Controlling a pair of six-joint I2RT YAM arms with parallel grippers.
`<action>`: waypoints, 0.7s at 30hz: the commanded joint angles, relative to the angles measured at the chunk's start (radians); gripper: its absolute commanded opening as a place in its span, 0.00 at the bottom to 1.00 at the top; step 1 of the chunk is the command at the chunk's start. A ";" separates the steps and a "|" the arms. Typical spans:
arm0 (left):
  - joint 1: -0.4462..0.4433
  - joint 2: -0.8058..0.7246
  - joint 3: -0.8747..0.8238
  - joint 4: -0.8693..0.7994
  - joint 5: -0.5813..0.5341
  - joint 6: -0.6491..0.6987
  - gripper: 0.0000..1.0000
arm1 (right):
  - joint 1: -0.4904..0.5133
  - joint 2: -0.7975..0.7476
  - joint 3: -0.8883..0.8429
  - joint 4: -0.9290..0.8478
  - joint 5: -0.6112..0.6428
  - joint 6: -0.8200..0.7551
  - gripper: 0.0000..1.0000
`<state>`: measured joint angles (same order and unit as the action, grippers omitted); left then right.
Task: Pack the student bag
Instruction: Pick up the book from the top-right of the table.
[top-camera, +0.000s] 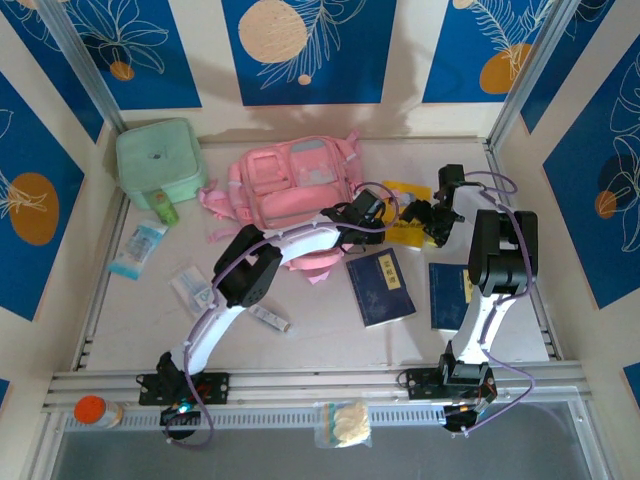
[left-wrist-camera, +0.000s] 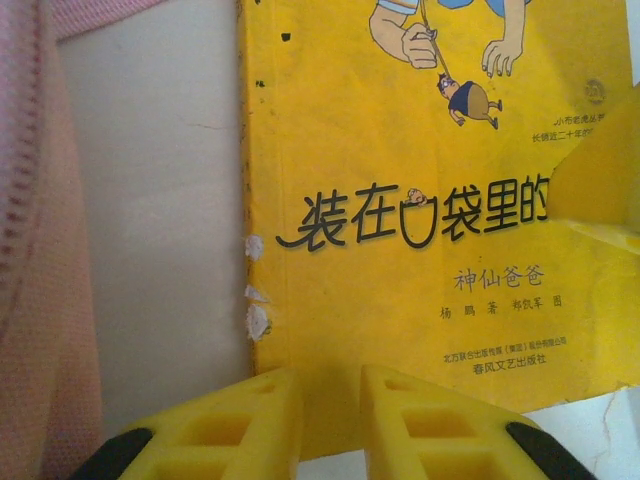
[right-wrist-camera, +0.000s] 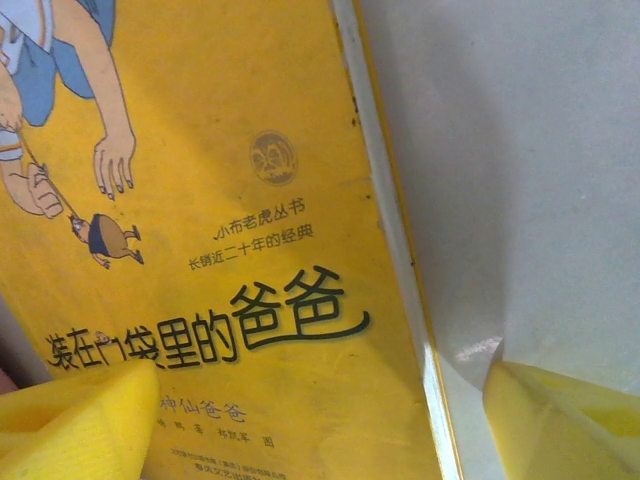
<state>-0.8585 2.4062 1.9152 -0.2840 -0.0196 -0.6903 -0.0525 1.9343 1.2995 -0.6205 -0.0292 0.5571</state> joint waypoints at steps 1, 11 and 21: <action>0.015 0.065 0.004 -0.095 -0.035 0.002 0.23 | 0.021 -0.014 -0.004 0.001 -0.081 -0.017 0.82; 0.015 0.071 0.005 -0.092 -0.031 0.000 0.23 | 0.013 -0.130 -0.006 0.026 -0.170 -0.053 0.77; 0.015 0.066 0.005 -0.088 -0.027 0.002 0.24 | -0.019 -0.165 -0.023 0.025 -0.212 -0.053 0.51</action>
<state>-0.8581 2.4104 1.9236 -0.2955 -0.0311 -0.6907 -0.0620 1.7950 1.2804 -0.5911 -0.1673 0.5014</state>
